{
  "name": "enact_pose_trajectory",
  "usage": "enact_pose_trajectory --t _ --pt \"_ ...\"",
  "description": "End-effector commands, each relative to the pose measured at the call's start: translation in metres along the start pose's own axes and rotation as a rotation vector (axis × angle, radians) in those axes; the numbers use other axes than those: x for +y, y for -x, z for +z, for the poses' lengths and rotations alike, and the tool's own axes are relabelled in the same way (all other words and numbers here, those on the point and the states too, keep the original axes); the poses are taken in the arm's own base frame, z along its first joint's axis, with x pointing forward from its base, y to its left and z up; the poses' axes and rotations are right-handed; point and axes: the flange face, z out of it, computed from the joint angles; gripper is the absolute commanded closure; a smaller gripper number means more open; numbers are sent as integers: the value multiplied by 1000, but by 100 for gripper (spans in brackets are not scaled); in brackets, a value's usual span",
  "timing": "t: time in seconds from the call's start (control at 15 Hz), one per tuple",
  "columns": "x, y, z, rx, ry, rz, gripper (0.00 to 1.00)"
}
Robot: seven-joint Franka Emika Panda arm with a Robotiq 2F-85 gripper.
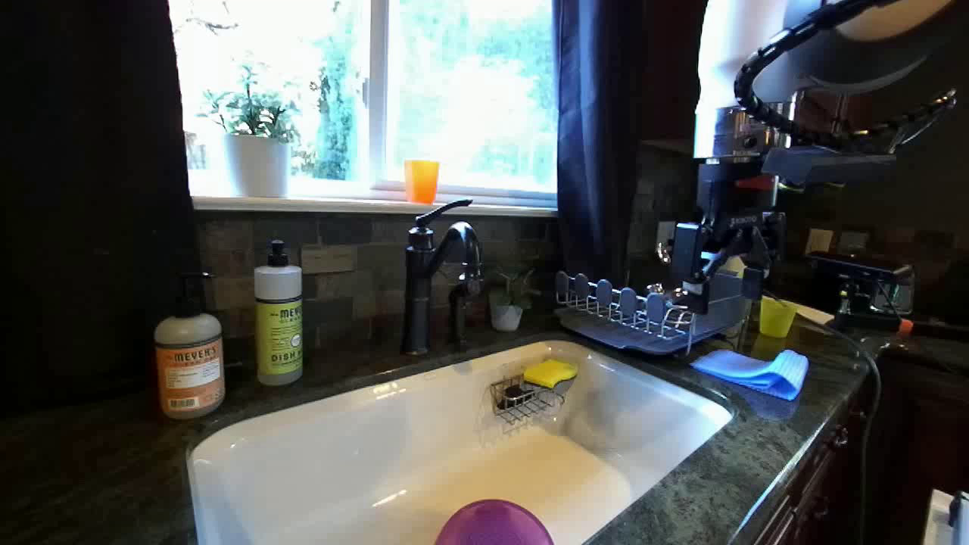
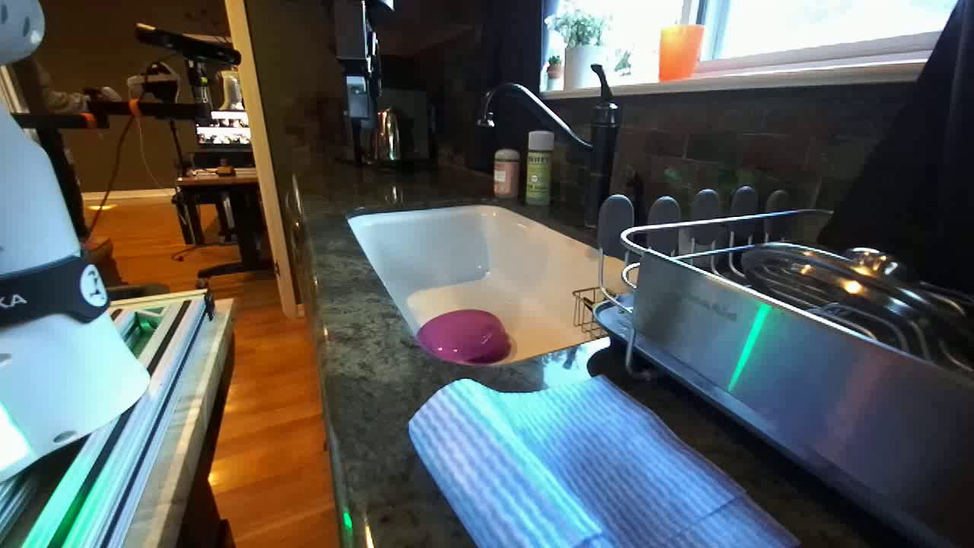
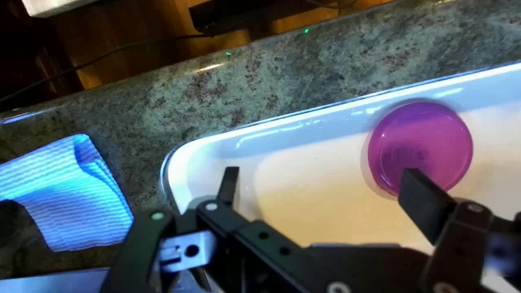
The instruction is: Move the purple plate to the left then put the purple cup on the right side of the sink.
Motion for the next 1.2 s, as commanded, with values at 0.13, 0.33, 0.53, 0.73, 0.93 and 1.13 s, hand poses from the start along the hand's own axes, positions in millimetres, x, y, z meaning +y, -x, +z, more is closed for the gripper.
enact_pose_trajectory --t 0.13,0.33,0.53,0.73,0.93,1.13 --pt "14 -19 1 25 -73 -63 0" --pt "35 -56 7 132 -207 -126 0" --pt "50 -85 30 198 -328 -181 0" --pt "55 -96 73 152 -443 -246 0" --pt "63 -94 121 13 -552 -259 0" --pt "68 -90 123 0 -533 -243 0"
